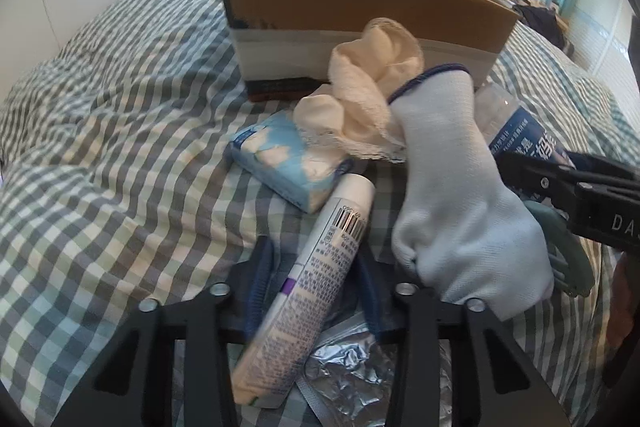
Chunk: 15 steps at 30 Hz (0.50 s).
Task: Organize objects
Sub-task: 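Grasp the white toothpaste tube with left tool while right tool grasps the clear jar, then carry tube and jar over the box and open both tools to drop them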
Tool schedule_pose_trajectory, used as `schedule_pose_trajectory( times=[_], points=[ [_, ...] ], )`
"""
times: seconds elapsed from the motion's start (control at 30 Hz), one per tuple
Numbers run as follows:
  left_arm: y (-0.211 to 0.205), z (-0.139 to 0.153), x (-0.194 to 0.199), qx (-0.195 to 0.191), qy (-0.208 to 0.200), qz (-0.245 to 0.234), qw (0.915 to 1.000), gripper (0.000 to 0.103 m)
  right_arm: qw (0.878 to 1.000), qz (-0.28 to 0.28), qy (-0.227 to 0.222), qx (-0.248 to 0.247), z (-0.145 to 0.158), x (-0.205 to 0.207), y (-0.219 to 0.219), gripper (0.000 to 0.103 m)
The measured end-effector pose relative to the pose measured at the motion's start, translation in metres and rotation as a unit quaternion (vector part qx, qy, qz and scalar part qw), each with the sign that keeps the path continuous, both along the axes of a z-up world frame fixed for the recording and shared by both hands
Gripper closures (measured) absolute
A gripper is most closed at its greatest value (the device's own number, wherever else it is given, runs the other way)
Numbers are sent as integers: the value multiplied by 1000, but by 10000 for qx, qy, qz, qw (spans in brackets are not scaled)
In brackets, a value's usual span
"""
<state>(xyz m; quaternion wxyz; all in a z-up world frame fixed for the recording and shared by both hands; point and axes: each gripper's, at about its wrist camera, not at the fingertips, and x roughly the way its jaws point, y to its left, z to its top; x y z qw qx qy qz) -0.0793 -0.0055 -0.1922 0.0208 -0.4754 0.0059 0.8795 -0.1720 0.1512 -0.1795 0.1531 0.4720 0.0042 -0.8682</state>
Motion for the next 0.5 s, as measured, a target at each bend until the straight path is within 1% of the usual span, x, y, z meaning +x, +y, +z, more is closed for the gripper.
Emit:
schedule_pose_trajectory(
  times=[0.07,0.17,0.3,0.43,0.5],
  points=[
    [4,3,5,-86,37,-26,10000,75,10000,0,42,42,2,4,1,36],
    [5,10,7,-102,69,0,9999,84,9999,-6,107,-30,10,11,5,37],
    [4,21,11,-38,184,-12,9998,85,9994,-64,328,-35,28,24,9,40],
    [7,38,21,-87,394,-55,9992,85,9985,-118,536,-2,43,38,13,40],
    [1,43,20,-89,486,-66,9988,85,9978,-132,643,-3,52,43,15,41]
  ],
)
